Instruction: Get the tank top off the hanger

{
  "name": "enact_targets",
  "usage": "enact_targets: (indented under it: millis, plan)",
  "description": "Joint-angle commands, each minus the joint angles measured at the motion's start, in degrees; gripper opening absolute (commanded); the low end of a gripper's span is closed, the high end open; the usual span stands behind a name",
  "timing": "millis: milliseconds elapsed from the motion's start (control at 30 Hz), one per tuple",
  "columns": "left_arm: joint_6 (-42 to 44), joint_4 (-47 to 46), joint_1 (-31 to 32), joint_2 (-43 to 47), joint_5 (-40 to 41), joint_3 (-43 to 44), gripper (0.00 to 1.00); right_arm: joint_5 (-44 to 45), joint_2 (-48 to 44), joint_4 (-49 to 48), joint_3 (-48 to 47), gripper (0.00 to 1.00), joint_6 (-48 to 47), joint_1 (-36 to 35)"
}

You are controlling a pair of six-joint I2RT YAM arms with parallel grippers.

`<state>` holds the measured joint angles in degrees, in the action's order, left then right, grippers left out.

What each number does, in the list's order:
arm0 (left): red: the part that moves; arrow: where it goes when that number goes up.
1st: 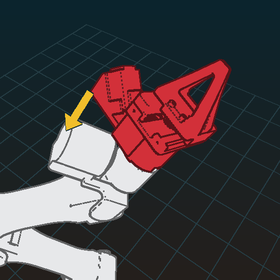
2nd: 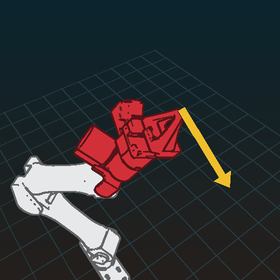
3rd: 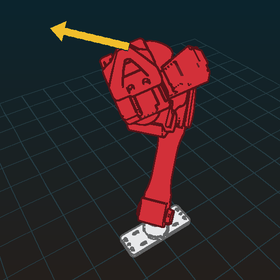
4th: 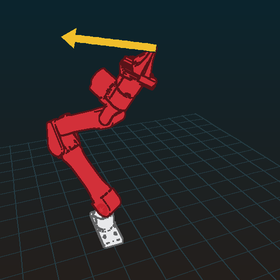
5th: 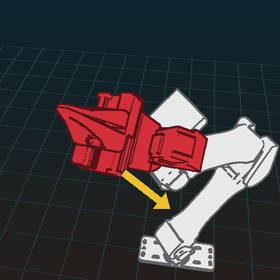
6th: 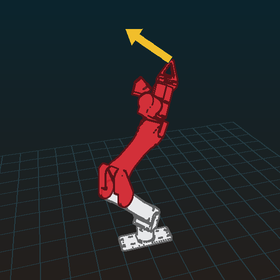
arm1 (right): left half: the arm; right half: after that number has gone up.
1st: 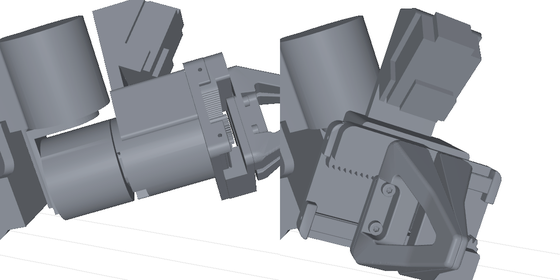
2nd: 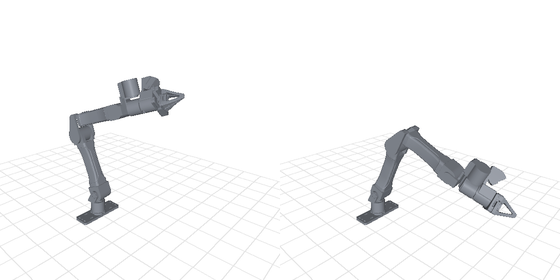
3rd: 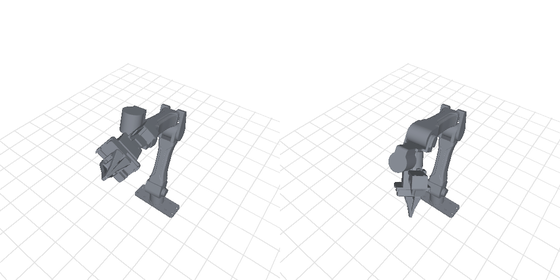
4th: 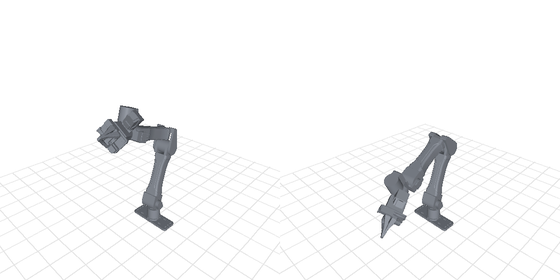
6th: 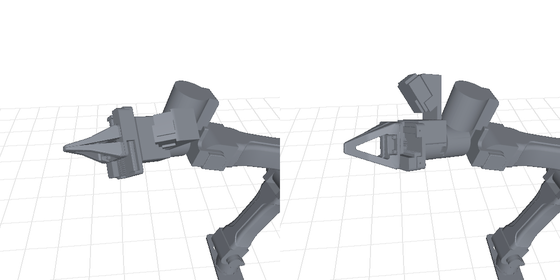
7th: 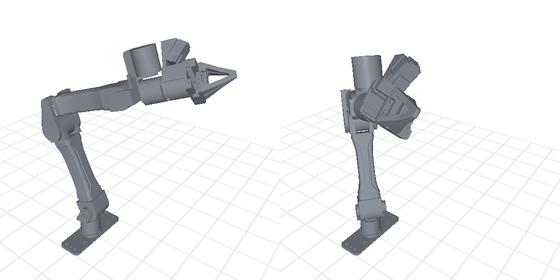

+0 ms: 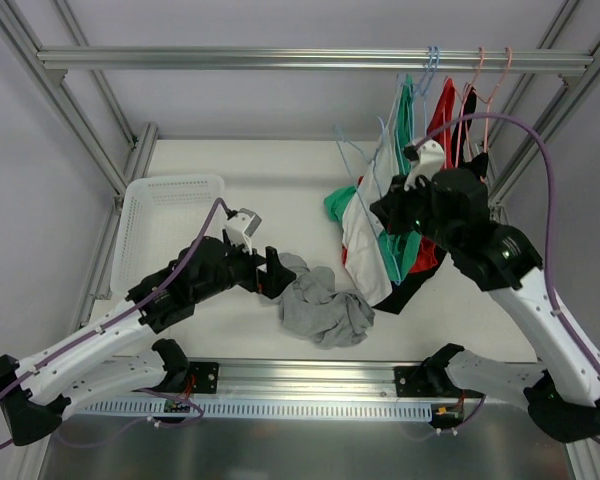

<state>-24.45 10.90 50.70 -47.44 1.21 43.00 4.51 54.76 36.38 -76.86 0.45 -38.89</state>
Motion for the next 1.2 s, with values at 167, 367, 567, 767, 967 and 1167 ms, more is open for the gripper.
enact_targets:
  millis: [167, 367, 567, 767, 967, 1167]
  plan:
    - [0.2, 7.5, 0.6, 4.2, 3.9, -0.7, 0.99, 7.8, 19.8, 1.0, -26.0, 0.0, -5.2, -0.2]
    - [0.4, 8.5, 0.7, 4.6, 5.3, -3.0, 0.99, 7.6, 30.2, 1.4, -39.1, 0.0, -6.8, 0.1]
    - [-1.6, 8.7, 0.8, 3.1, 4.7, -2.9, 0.99, 3.3, 41.1, 3.4, -48.6, 0.0, -4.2, 3.9]
    - [-2.3, 9.0, 1.6, 0.6, 5.3, -2.1, 0.99, -0.6, 42.9, 4.3, -46.9, 0.0, -0.6, 5.4]
    - [-3.5, 9.1, 4.8, -7.9, 8.4, 1.0, 0.99, -2.0, 40.0, 4.2, -41.3, 0.12, 0.8, 5.1]
    - [-4.6, 8.9, 8.4, -22.4, 11.2, 6.5, 0.99, -7.0, 28.8, 4.2, -31.8, 1.0, 0.1, 5.2]
